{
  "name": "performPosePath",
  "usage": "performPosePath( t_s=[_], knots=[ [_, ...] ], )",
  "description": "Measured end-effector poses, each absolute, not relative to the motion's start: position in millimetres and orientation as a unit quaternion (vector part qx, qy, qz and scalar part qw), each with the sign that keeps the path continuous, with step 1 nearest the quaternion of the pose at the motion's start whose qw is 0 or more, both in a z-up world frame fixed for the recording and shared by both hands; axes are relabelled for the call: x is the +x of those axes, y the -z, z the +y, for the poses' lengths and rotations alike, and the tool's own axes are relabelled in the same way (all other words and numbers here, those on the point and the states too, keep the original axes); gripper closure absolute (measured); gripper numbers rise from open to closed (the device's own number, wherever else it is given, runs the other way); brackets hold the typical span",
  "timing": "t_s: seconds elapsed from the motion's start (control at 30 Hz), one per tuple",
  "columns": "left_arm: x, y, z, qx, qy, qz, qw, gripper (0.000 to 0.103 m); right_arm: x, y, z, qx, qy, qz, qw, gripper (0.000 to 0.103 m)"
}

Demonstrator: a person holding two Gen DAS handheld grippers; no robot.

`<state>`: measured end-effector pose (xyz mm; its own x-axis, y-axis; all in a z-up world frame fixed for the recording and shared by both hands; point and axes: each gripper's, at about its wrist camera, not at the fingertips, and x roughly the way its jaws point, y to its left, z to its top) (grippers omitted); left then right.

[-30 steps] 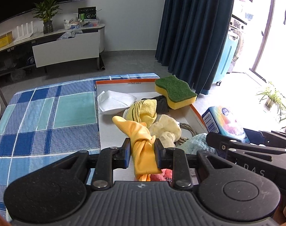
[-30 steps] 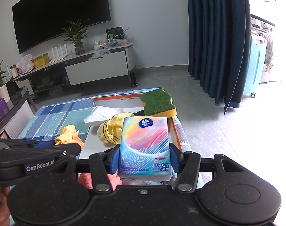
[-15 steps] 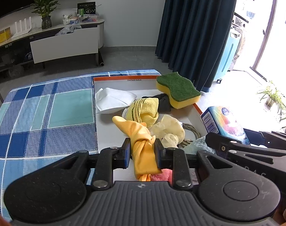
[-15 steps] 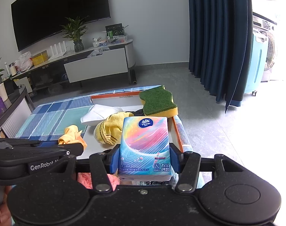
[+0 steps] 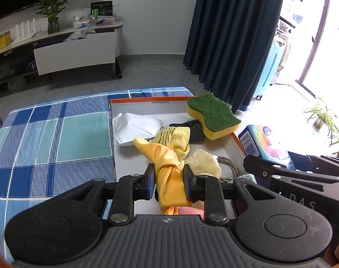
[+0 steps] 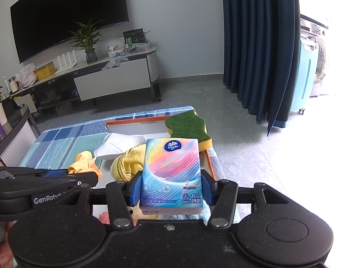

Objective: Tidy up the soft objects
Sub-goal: 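Carry the yellow glove and the tissue pack over the white box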

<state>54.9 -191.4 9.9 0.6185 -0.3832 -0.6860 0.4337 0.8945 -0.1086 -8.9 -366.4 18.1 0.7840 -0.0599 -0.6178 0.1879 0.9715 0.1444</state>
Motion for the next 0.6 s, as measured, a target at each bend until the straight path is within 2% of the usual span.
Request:
performPosePath(
  t_s=[0.6],
  knots=[
    [71, -18, -207, 0.037, 0.235, 0.382, 0.893, 0.076, 18, -39, -380, 0.099, 0.068, 0.315, 0.942, 0.039]
  ],
)
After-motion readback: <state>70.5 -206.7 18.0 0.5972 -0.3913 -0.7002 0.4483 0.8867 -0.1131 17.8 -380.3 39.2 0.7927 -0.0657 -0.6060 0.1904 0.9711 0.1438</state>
